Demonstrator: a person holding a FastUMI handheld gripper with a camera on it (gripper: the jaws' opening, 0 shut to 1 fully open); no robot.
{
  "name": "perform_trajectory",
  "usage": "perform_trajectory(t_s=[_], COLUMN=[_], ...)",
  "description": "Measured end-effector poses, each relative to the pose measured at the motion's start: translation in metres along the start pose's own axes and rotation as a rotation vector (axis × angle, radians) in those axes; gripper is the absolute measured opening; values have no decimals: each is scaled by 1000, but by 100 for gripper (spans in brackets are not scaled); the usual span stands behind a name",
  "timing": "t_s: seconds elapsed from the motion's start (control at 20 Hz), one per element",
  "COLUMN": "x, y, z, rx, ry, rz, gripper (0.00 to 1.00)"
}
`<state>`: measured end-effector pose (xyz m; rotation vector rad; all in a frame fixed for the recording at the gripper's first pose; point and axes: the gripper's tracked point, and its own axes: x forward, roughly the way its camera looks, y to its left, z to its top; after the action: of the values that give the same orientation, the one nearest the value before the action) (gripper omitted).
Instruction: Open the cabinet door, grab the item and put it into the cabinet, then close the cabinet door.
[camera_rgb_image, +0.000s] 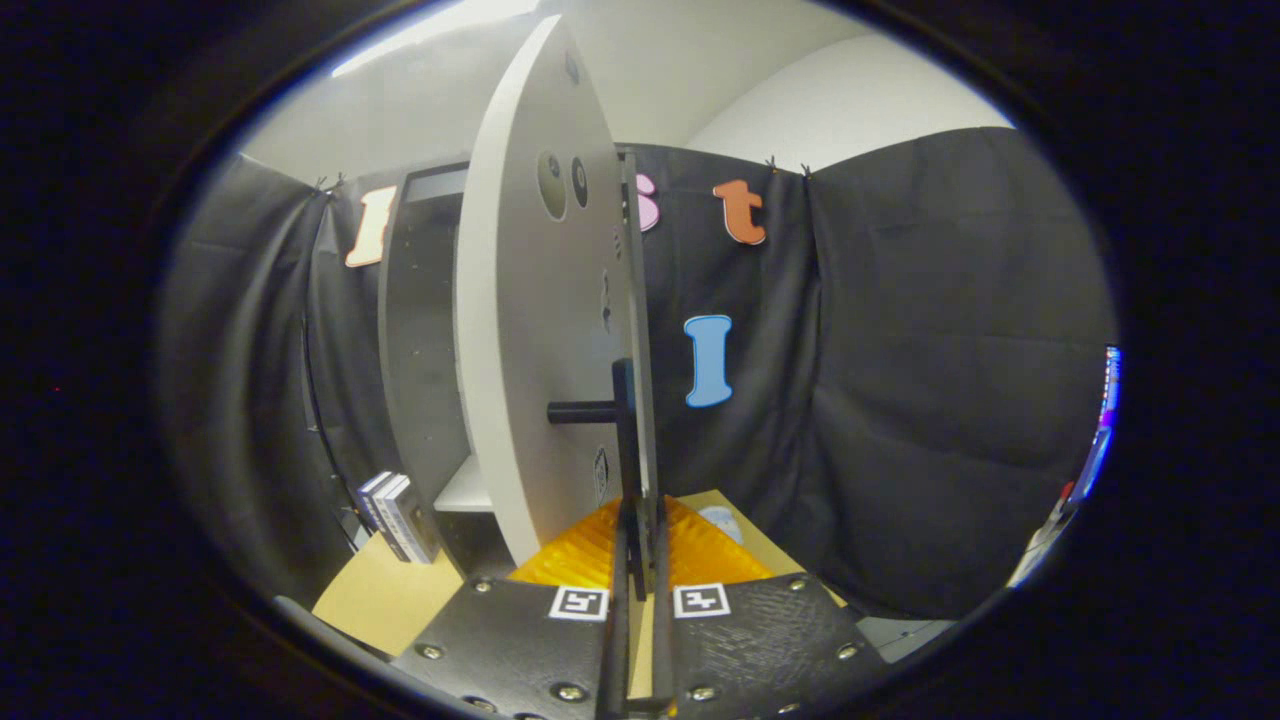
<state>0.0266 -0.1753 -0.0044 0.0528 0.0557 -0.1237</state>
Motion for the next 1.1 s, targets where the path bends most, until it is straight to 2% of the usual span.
perform_trajectory(t_s=[0.05,0.1,0.45,0.8,1.1], x=[-1,1,14,24,14], y=[-7,-19,-60,-85,-88], z=[2,4,6,9,9], rx=[13,10,39,40,9], ry=[-2,-10,10,21,12], rz=[5,3,143,200,181], gripper=[9,3,3,3,3])
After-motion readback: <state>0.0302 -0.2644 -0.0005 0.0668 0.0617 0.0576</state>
